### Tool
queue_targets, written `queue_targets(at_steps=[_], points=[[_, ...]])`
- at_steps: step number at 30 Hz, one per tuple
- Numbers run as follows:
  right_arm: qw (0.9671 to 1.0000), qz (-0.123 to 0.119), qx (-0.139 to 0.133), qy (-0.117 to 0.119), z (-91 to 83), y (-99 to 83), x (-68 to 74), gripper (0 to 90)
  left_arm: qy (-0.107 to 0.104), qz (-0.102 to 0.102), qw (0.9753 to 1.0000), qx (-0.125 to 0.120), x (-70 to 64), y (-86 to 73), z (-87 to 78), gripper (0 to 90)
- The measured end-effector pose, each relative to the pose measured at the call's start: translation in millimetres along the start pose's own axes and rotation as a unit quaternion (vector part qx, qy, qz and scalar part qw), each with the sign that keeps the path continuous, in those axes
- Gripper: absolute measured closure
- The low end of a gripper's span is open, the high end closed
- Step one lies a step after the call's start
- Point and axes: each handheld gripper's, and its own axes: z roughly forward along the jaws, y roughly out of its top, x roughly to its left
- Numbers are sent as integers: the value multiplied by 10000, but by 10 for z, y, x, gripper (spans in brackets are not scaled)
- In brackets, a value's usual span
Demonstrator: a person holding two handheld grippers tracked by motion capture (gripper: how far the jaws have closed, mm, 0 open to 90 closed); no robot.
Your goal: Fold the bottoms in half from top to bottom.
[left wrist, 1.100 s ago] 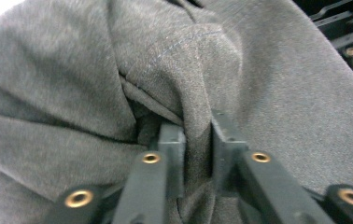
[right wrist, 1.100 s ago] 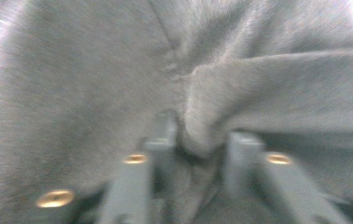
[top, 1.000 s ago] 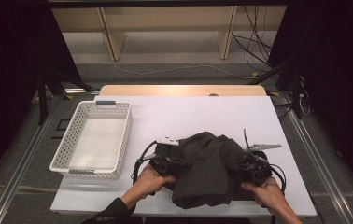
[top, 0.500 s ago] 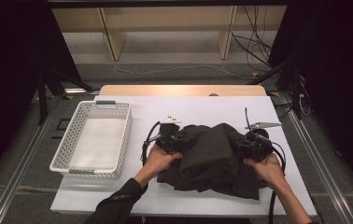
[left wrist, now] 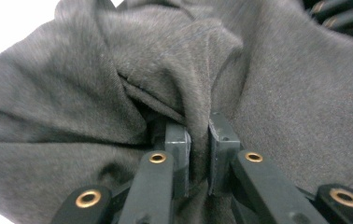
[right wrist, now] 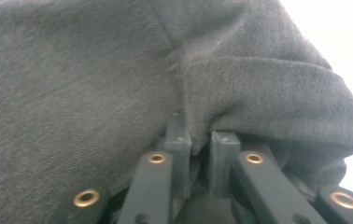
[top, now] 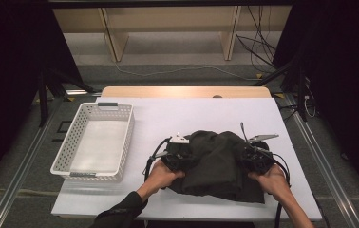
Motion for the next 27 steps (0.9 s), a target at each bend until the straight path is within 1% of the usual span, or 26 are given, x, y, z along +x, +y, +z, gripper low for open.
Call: queue_targets(at_steps=[1, 3, 5, 6, 7, 9, 10, 11, 13, 15, 16, 17, 18, 19, 21, 22, 23, 24, 25, 26, 27], points=[[10000, 16, -13, -50, -42, 1, 3, 725, 18, -31, 10000, 2, 0, 20, -22, 798], [9996, -81, -115, -237, -176, 20, 12, 612, 32, -64, 10000, -53, -13, 68, -67, 781], [9991, -77, -351, -203, -337, 69, 16, 541, 94, 68, 9999, -43, -41, 111, -107, 765], [9986, -48, -485, -220, -409, 103, 28, 511, 121, 80, 9999, -49, -58, 130, -127, 751], [9978, -31, -626, -226, -471, 140, 42, 504, 137, 90, 9999, -35, -69, 149, -148, 736], [9968, -65, -777, -176, -531, 222, 61, 491, 188, 103, 9998, -44, -90, 193, -199, 674], [9960, -93, -883, -131, -547, 283, 78, 506, 211, 130, 9997, -81, -94, 215, -226, 629], [9956, -121, -922, -118, -546, 320, 89, 530, 238, 169, 9995, -117, -96, 248, -283, 614], [9951, -181, -970, -103, -505, 428, 117, 572, 290, 212, 9986, -376, -77, 338, -424, 608], [9947, -158, -1014, -22, -449, 518, 125, 626, 362, 163, 9973, -618, -41, 424, -515, 614], [9945, -137, -1036, 29, -423, 553, 125, 653, 416, 104, 9960, -782, -9, 487, -543, 633], [9945, -131, -1033, 134, -368, 611, 121, 669, 431, 45, 9953, -866, 17, 533, -538, 664], [9947, -105, -1010, 174, -314, 656, 119, 688, 416, -27, 9949, -919, 38, 567, -501, 688], [9950, -113, -977, 182, -254, 698, 118, 712, 379, -67, 9954, -873, 56, 588, -446, 711], [9958, -165, -861, 266, -129, 753, 131, 730, 343, -64, 9964, -767, 72, 587, -312, 768], [9964, -214, -775, 278, -71, 760, 144, 743, 297, -53, 9973, -666, 72, 572, -244, 804], [9971, -275, -668, 225, -21, 751, 160, 758, 266, 5, 9981, -553, 75, 547, -184, 844], [9978, -350, -550, 100, 20, 730, 170, 776, 254, 47, 9987, -439, 76, 517, -138, 884], [9982, -408, -435, 43, 57, 703, 159, 796, 266, 70, 9990, -350, 83, 491, -105, 891], [9987, -392, -332, 76, 88, 669, 137, 814, 280, 59, 9992, -266, 93, 476, -85, 892], [9991, -351, -223, 110, 116, 626, 118, 825, 304, 35, 9992, -240, 103, 465, -76, 892]])
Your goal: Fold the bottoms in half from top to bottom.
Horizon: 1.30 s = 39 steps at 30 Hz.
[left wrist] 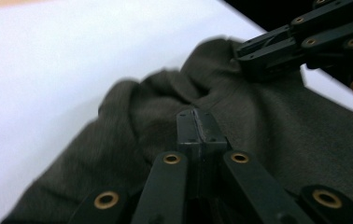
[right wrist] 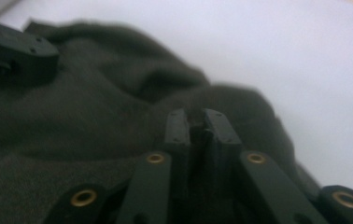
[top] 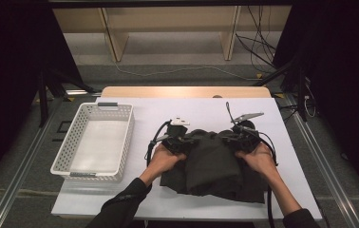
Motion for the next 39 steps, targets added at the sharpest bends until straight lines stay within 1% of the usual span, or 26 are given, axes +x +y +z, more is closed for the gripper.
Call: queue_targets(at_steps=[2, 3, 6, 7, 8, 9, 11, 12, 13, 16, 17, 18, 19, 21, 23, 25, 26, 28, 29, 30, 31, 33, 34, 36, 37, 39], points=[[9998, -23, 178, 63, 59, -102, -17, 834, 75, 20, 10000, 41, 8, -14, 21, 893], [9998, -26, 212, 54, 74, -144, -26, 835, 189, 117, 9997, 72, 12, -21, 33, 893], [9998, 44, 215, -22, 77, -193, -60, 862, 464, 181, 9986, 178, 53, -67, 82, 894], [9993, 1, 274, -237, 90, -211, -52, 900, 506, 123, 9985, 185, 86, -100, 105, 894], [9983, -131, 292, -492, 118, -247, -41, 900, 516, 53, 9983, 276, 123, -133, 129, 894], [9980, -118, 342, -527, 156, -284, -47, 900, 505, 35, 9981, 356, 159, -168, 157, 895], [9981, -64, 375, -475, 190, -322, -58, 900, 399, -126, 9984, 368, 225, -224, 192, 895], [9982, -27, 376, -465, 191, -320, -62, 900, 378, -163, 9984, 384, 242, -238, 198, 895], [9982, 1, 370, -474, 194, -321, -63, 900, 379, -134, 9982, 441, 251, -249, 206, 895], [9980, -57, 332, -528, 211, -345, -42, 900, 372, -99, 9983, 437, 230, -228, 163, 894], [9983, -37, 277, -513, 176, -332, -39, 878, 386, -81, 9984, 395, 216, -206, 121, 894], [9989, 15, 179, -426, 113, -311, -42, 852, 392, -79, 9986, 351, 198, -186, 80, 893], [9993, 33, 107, -361, 53, -293, -39, 839, 428, -11, 9987, 264, 161, -152, 4, 893], [9994, 57, -219, -252, -153, -259, -9, 841, 403, 11, 9992, 56, 89, -102, -132, 893], [9991, 32, -418, -77, -300, -250, 44, 849, 388, 71, 9991, -143, -1, -67, -250, 893], [9989, -43, -470, 31, -391, -265, 149, 859, 135, 41, 9997, -203, -96, -70, -335, 893], [9989, -106, -454, 39, -419, -285, 213, 864, -2, -3, 9998, -207, -161, -97, -359, 893], [9990, -238, -388, 47, -446, -344, 320, 874, -101, 209, 9997, -3, -296, -181, -366, 893], [9990, -279, -351, 37, -444, -384, 357, 882, -184, 211, 9996, 70, -344, -228, -353, 893], [9991, -303, -298, -31, -429, -431, 385, 890, -279, 206, 9992, 177, -372, -280, -329, 893], [9992, -338, -197, -128, -399, -485, 410, 894, -294, 250, 9988, 299, -391, -338, -290, 893], [9987, -448, 18, -254, -315, -593, 415, 893, -93, 425, 9978, 506, -383, -457, -191, 893], [9984, -515, 95, -232, -272, -640, 411, 887, -13, 476, 9970, 616, -360, -510, -140, 893], [9972, -651, 313, -210, -196, -708, 432, 887, 8, 476, 9961, 746, -318, -596, -59, 893], [9970, -645, 366, -200, -171, -727, 444, 887, 12, 478, 9959, 773, -295, -640, -22, 893], [9963, -676, 477, -244, -93, -782, 465, 894, -20, 437, 9963, 738, -280, -669, -1, 893]])
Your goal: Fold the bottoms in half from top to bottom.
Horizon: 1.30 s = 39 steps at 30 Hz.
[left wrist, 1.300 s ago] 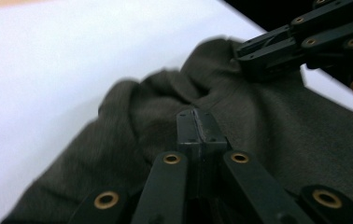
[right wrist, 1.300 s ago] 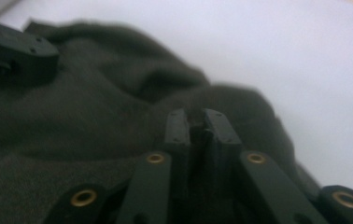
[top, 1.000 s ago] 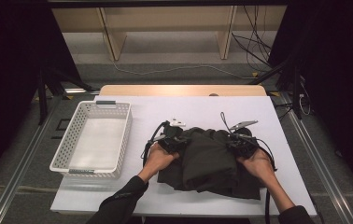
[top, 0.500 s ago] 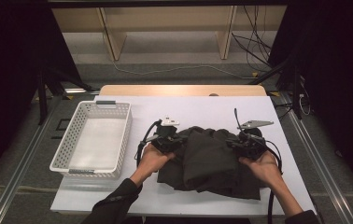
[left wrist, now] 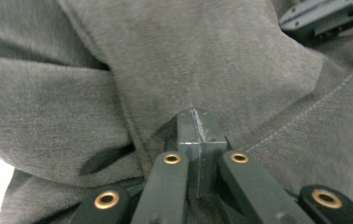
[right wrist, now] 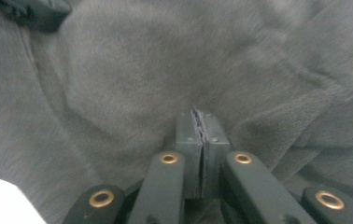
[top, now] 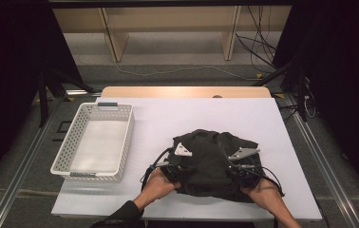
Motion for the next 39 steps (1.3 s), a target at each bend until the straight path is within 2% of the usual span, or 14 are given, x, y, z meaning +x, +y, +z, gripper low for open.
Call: queue_targets(at_steps=[2, 4, 8, 10, 12, 14, 16, 19, 23, 25, 29, 32, 36, 39], points=[[10000, 47, 62, 0, 51, -23, -26, 900, 42, 64, 10000, -32, -18, -12, 9, 893], [9998, 143, 102, 41, 74, -36, -66, 900, 148, 236, 9996, -4, -48, -27, 28, 893], [9995, 229, 128, 149, 96, -62, -105, 900, 163, 222, 9996, -14, -68, -7, -15, 893], [9994, 290, 42, 207, 58, -55, -129, 888, 180, 243, 9994, -148, -105, 2, -87, 892], [9988, 376, -136, 285, -2, -44, -153, 871, 91, 227, 9993, -282, -133, 12, -171, 892], [9981, 434, -304, 320, -59, -27, -176, 858, -130, 135, 9991, -392, -162, 9, -264, 892], [9975, 470, -410, 327, -100, -25, -192, 843, -173, 225, 9989, -363, -192, -18, -312, 891], [9967, 505, -554, 320, -205, -8, -208, 835, -364, 164, 9985, -374, -211, -79, -386, 891], [9951, 505, -724, 446, -350, -18, -173, 844, -474, 241, 9978, -386, -238, -146, -440, 891], [9961, 408, -624, 480, -338, -49, -108, 849, -435, 330, 9981, -280, -263, -184, -406, 891], [9994, 227, -191, 165, -179, -129, -43, 849, -327, 419, 9986, 1, -264, -257, -261, 891], [9997, 222, -32, 119, -87, -176, -38, 850, -259, 495, 9983, 147, -266, -312, -163, 891], [9997, 222, 3, 118, -58, -184, -32, 838, -279, 445, 9985, 149, -261, -297, -174, 891], [9986, 359, -304, 231, -155, -165, -67, 725, -292, 406, 9987, -103, -236, -216, -327, 851]])
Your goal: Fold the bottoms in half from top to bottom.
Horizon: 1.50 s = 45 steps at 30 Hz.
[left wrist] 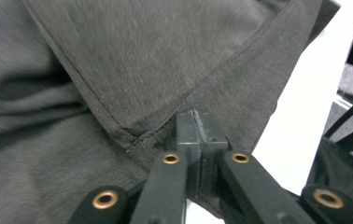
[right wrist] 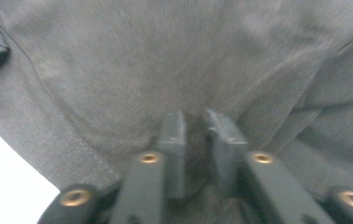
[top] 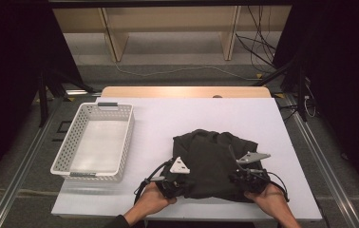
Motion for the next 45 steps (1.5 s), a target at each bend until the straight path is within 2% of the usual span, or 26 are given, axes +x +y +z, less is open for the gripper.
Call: queue_targets(at_steps=[2, 4, 8, 11, 15, 17, 18, 20, 21, 22, 25, 27, 28, 29, 32, 34, 38, 40, 42, 45], points=[[9992, 83, -371, 82, -95, 25, -40, 626, 106, -48, 9997, -224, 46, 73, -120, 809], [9974, 222, -678, 76, -177, 45, -90, 523, 309, -128, 9986, -399, 137, 133, -225, 766], [9952, 464, -855, -52, -240, 49, -199, 454, 715, -546, 9944, -557, 384, 150, -343, 697], [9942, 593, -894, -92, -252, 42, -267, 434, 999, -803, 9913, -303, 552, 84, -320, 628], [9940, 637, -864, -206, -249, 30, -318, 429, 1199, -1012, 9873, 245, 697, -57, -190, 565], [9940, 669, -826, -250, -241, 19, -338, 429, 1091, -1114, 9867, 465, 723, -129, -120, 580], [9941, 688, -805, -246, -234, 14, -348, 429, 967, -1126, 9874, 555, 717, -155, -98, 630], [9945, 679, -746, -272, -219, 3, -358, 431, 847, -1040, 9881, 752, 684, -157, -87, 803], [9946, 693, -717, -280, -212, 0, -359, 433, 782, -1047, 9878, 847, 667, -149, -89, 833], [9949, 684, -696, -271, -207, -3, -362, 433, 713, -1073, 9878, 878, 639, -151, -96, 845], [9952, 650, -664, -302, -201, -8, -359, 435, 614, -928, 9894, 931, 494, -205, -87, 852], [9955, 648, -604, -334, -190, -12, -361, 435, 674, -755, 9903, 954, 424, -223, -69, 853], [9956, 664, -566, -352, -180, -14, -364, 436, 679, -720, 9901, 997, 435, -225, -55, 852], [9956, 674, -521, -383, -172, -17, -370, 436, 665, -811, 9896, 981, 452, -228, -43, 853], [9954, 699, -490, -428, -169, -26, -394, 435, 726, -650, 9896, 1057, 388, -202, -81, 856], [9947, 752, -521, -459, -196, -28, -416, 433, 699, -679, 9897, 1053, 359, -198, -99, 850], [9933, 885, -452, -587, -201, -49, -499, 404, 592, -777, 9902, 995, 404, -223, -139, 795], [9926, 935, -347, -694, -178, -70, -554, 387, 633, -698, 9905, 998, 389, -222, -155, 771], [9918, 1045, -225, -698, -152, -90, -611, 359, 752, -688, 9908, 892, 391, -203, -182, 697], [9915, 1110, -70, -682, -110, -116, -675, 328, 819, -876, 9909, 606, 460, -160, -248, 577]])
